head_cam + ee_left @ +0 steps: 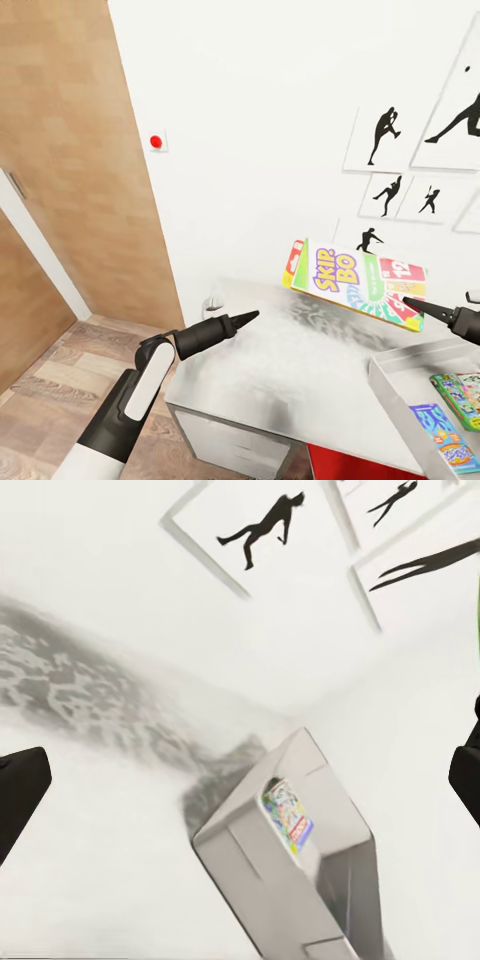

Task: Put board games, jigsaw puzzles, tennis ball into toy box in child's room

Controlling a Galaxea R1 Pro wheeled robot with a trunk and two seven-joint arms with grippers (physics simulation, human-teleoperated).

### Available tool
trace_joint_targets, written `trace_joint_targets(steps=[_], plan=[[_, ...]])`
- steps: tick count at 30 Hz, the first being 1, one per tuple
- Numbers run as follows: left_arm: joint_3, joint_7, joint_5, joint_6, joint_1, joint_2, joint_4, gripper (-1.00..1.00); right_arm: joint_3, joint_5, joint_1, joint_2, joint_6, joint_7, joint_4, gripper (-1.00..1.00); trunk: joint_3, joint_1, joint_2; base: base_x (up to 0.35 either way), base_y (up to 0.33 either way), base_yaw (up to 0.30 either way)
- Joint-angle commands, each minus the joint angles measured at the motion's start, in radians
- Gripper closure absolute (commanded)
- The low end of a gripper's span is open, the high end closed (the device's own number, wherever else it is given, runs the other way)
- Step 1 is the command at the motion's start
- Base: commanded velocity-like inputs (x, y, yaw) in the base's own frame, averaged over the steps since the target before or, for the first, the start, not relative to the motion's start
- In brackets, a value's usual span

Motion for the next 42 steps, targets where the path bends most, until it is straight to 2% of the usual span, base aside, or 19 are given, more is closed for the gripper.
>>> trace_joint_targets(steps=[1,21,31,42], plan=[[0.001,0.001,0.005,0.008,-0.001,-0.001,0.0,-1.0,-0.001,-0.001,-0.001,0.0,0.007,0.008,0.001,1.0,-0.002,0.0,-0.002,-0.179,-0.209,0.0],[-0.002,0.002,0.002,0.008,-0.001,-0.001,0.0,-1.0,0.0,-0.002,-0.001,0.0,0.007,0.008,0.001,1.0,-0.002,0.0,-0.002,-0.161,-0.237,0.0],[-0.002,0.002,-0.001,0.0,0.0,0.0,0.001,-1.0,0.0,-0.002,-0.001,0.0,0.007,0.008,0.001,1.0,-0.002,0.0,-0.002,0.122,-0.214,0.0],[-0.001,0.002,0.001,-0.001,0.005,0.0,0.001,-1.0,0.0,-0.002,-0.001,0.0,0.007,0.008,0.001,1.0,-0.002,0.0,-0.002,0.046,-0.051,-0.003]])
